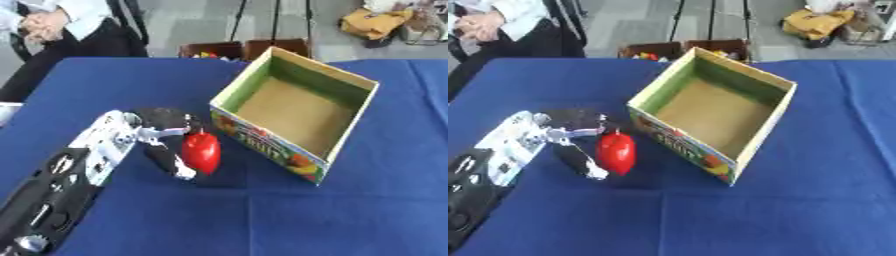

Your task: Pick up objects on the table and place them in the box.

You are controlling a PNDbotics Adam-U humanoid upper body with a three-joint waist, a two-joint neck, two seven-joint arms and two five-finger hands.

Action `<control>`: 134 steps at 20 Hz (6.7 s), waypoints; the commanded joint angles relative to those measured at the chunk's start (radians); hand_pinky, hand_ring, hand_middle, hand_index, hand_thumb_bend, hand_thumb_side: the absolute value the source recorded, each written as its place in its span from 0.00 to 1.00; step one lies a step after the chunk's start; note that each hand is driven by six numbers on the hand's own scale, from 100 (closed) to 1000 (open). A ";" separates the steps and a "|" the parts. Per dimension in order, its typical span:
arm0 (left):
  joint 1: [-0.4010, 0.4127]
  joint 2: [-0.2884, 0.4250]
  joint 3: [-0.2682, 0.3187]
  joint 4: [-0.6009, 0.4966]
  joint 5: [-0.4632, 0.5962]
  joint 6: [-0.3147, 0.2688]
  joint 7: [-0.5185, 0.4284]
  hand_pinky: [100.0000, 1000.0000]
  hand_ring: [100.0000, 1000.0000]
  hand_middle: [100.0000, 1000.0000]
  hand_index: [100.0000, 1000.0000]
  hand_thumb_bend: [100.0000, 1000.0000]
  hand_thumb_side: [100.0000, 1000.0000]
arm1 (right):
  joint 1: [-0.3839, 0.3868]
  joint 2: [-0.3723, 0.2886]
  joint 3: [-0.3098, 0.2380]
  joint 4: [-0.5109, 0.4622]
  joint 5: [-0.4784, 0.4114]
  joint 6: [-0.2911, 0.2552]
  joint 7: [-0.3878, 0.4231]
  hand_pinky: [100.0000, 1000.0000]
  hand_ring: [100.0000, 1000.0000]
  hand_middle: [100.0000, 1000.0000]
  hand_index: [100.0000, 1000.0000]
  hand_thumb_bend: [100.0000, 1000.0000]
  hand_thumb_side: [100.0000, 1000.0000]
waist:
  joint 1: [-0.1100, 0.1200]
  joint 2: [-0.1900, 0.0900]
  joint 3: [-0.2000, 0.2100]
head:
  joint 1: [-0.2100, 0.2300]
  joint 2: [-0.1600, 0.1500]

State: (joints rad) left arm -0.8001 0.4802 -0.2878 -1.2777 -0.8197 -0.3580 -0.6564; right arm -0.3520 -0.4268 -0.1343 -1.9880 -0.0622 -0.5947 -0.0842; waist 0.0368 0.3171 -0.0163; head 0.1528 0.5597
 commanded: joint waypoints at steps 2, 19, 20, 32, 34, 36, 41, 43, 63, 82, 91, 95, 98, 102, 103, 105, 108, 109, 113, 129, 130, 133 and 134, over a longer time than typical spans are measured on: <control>-0.003 0.009 -0.002 0.008 -0.017 0.001 -0.003 0.10 0.49 0.70 0.87 0.33 0.55 | -0.014 -0.016 -0.003 -0.012 0.005 0.003 -0.009 0.81 0.86 0.59 0.80 0.00 0.80 | -0.002 0.003 0.002 | 0.003 -0.003; 0.001 0.020 0.000 -0.035 -0.019 0.024 0.095 0.00 0.37 0.46 0.66 0.02 0.45 | -0.009 -0.015 -0.003 -0.012 0.006 0.012 -0.017 0.81 0.86 0.59 0.80 0.00 0.81 | -0.002 -0.007 0.004 | 0.001 0.002; 0.003 0.025 0.001 -0.046 -0.015 0.023 0.096 0.00 0.37 0.46 0.67 0.01 0.44 | -0.008 -0.016 -0.004 -0.012 0.005 0.012 -0.018 0.81 0.86 0.59 0.80 0.00 0.81 | -0.001 -0.010 0.006 | 0.000 0.004; 0.054 0.141 0.043 -0.319 0.173 0.051 0.037 0.00 0.36 0.45 0.66 0.00 0.43 | 0.008 -0.032 -0.013 -0.012 -0.002 0.021 -0.031 0.81 0.86 0.60 0.80 0.00 0.81 | 0.018 -0.043 0.027 | -0.029 0.018; 0.058 0.176 0.067 -0.375 0.224 0.070 0.035 0.00 0.35 0.44 0.66 0.00 0.43 | 0.007 -0.034 -0.013 -0.012 -0.003 0.022 -0.033 0.81 0.86 0.60 0.80 0.00 0.81 | 0.022 -0.045 0.025 | -0.033 0.018; 0.055 0.208 0.094 -0.420 0.278 0.092 0.038 0.00 0.34 0.44 0.66 0.00 0.43 | 0.006 -0.036 -0.012 -0.012 -0.005 0.023 -0.035 0.81 0.86 0.60 0.80 0.00 0.81 | 0.025 -0.047 0.022 | -0.035 0.018; 0.017 0.273 0.156 -0.480 0.386 0.149 0.066 0.00 0.33 0.43 0.66 0.00 0.42 | 0.003 -0.041 -0.008 -0.012 -0.010 0.022 -0.032 0.81 0.86 0.60 0.80 0.00 0.81 | 0.035 -0.049 0.002 | -0.024 0.018; -0.009 0.284 0.170 -0.473 0.408 0.169 0.081 0.00 0.33 0.42 0.66 0.00 0.42 | 0.001 -0.041 -0.005 -0.012 -0.012 0.023 -0.029 0.81 0.86 0.60 0.80 0.00 0.81 | 0.040 -0.049 -0.008 | -0.016 0.018; -0.242 0.107 0.171 -0.067 0.237 0.163 0.315 0.00 0.32 0.40 0.64 0.00 0.40 | -0.080 -0.028 0.032 -0.012 -0.057 0.019 0.026 0.82 0.86 0.60 0.80 0.00 0.82 | 0.095 0.002 -0.192 | 0.132 -0.041; -0.271 -0.025 0.167 0.219 -0.201 0.110 0.571 0.00 0.36 0.43 0.65 0.00 0.39 | -0.126 0.012 0.046 -0.012 -0.084 0.023 0.060 0.83 0.88 0.59 0.81 0.00 0.83 | 0.101 0.046 -0.274 | 0.211 -0.082; -0.259 -0.059 0.150 0.262 -0.271 0.057 0.551 0.00 0.41 0.46 0.73 0.00 0.42 | -0.129 0.022 0.047 -0.012 -0.081 0.028 0.062 0.84 0.88 0.59 0.81 0.00 0.84 | 0.102 0.055 -0.279 | 0.210 -0.081; -0.256 -0.070 0.134 0.276 -0.297 0.025 0.492 0.09 0.50 0.58 0.84 0.00 0.50 | -0.130 0.023 0.047 -0.012 -0.081 0.029 0.060 0.84 0.88 0.59 0.81 0.00 0.84 | 0.100 0.056 -0.275 | 0.206 -0.074; -0.255 -0.076 0.130 0.278 -0.301 -0.006 0.449 0.18 0.59 0.70 0.92 0.01 0.55 | -0.129 0.024 0.046 -0.012 -0.081 0.030 0.057 0.84 0.88 0.59 0.81 0.00 0.84 | 0.097 0.055 -0.271 | 0.201 -0.072; -0.256 -0.073 0.128 0.252 -0.296 -0.027 0.429 0.39 0.78 0.88 1.00 0.10 0.61 | -0.126 0.025 0.046 -0.012 -0.082 0.031 0.057 0.84 0.88 0.59 0.81 0.00 0.84 | 0.094 0.051 -0.267 | 0.199 -0.068; -0.256 -0.071 0.129 0.243 -0.296 -0.025 0.431 0.43 0.80 0.91 1.00 0.14 0.64 | -0.125 0.026 0.046 -0.012 -0.083 0.032 0.058 0.84 0.88 0.59 0.81 0.00 0.84 | 0.093 0.050 -0.266 | 0.198 -0.067; -0.258 -0.067 0.134 0.222 -0.299 -0.015 0.452 0.52 0.85 0.96 1.00 0.25 0.71 | -0.124 0.028 0.048 -0.012 -0.083 0.034 0.059 0.84 0.88 0.59 0.81 0.00 0.85 | 0.092 0.049 -0.264 | 0.198 -0.067; -0.260 -0.064 0.153 0.180 -0.316 0.037 0.577 0.65 0.91 1.00 1.00 0.48 0.83 | -0.124 0.031 0.049 -0.012 -0.085 0.035 0.061 0.84 0.88 0.59 0.81 0.00 0.85 | 0.088 0.047 -0.262 | 0.200 -0.069; -0.259 -0.064 0.152 0.176 -0.324 0.049 0.618 0.69 0.92 1.00 1.00 0.55 0.89 | -0.124 0.031 0.049 -0.012 -0.086 0.035 0.061 0.84 0.88 0.59 0.81 0.00 0.84 | 0.087 0.046 -0.261 | 0.200 -0.069; -0.251 -0.064 0.147 0.175 -0.331 0.059 0.685 0.71 0.93 1.00 1.00 0.58 0.93 | -0.120 0.031 0.047 -0.012 -0.088 0.035 0.060 0.84 0.88 0.59 0.81 0.00 0.85 | 0.083 0.042 -0.256 | 0.196 -0.066; 0.031 0.092 0.334 -0.685 1.059 0.263 0.933 0.49 0.71 0.67 0.92 0.08 0.76 | -0.085 0.001 0.004 -0.012 -0.067 0.029 0.004 0.83 0.87 0.60 0.81 0.00 0.83 | 0.043 0.015 -0.108 | 0.040 0.003; 0.050 0.101 0.358 -0.704 1.114 0.232 0.973 0.50 0.72 0.67 0.92 0.13 0.78 | -0.083 -0.001 0.001 -0.012 -0.067 0.029 -0.001 0.83 0.87 0.60 0.81 0.00 0.82 | 0.038 0.013 -0.096 | 0.036 0.006; 0.100 0.127 0.416 -0.720 1.200 0.124 1.049 0.55 0.73 0.68 0.92 0.26 0.86 | -0.078 -0.007 -0.008 -0.012 -0.065 0.023 -0.016 0.82 0.86 0.60 0.80 0.00 0.81 | 0.022 0.007 -0.063 | 0.025 0.011; 0.117 0.137 0.431 -0.721 1.211 0.090 1.059 0.58 0.73 0.68 0.93 0.28 0.89 | -0.077 -0.009 -0.011 -0.012 -0.065 0.021 -0.021 0.82 0.86 0.60 0.80 0.00 0.81 | 0.017 0.005 -0.055 | 0.021 0.012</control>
State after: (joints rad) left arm -0.6760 0.5748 0.1106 -1.9758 0.3537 -0.2300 0.3758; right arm -0.4215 -0.4053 -0.1328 -1.9879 -0.1345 -0.5717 -0.0962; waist 0.0690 0.3627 -0.0683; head 0.1807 0.5631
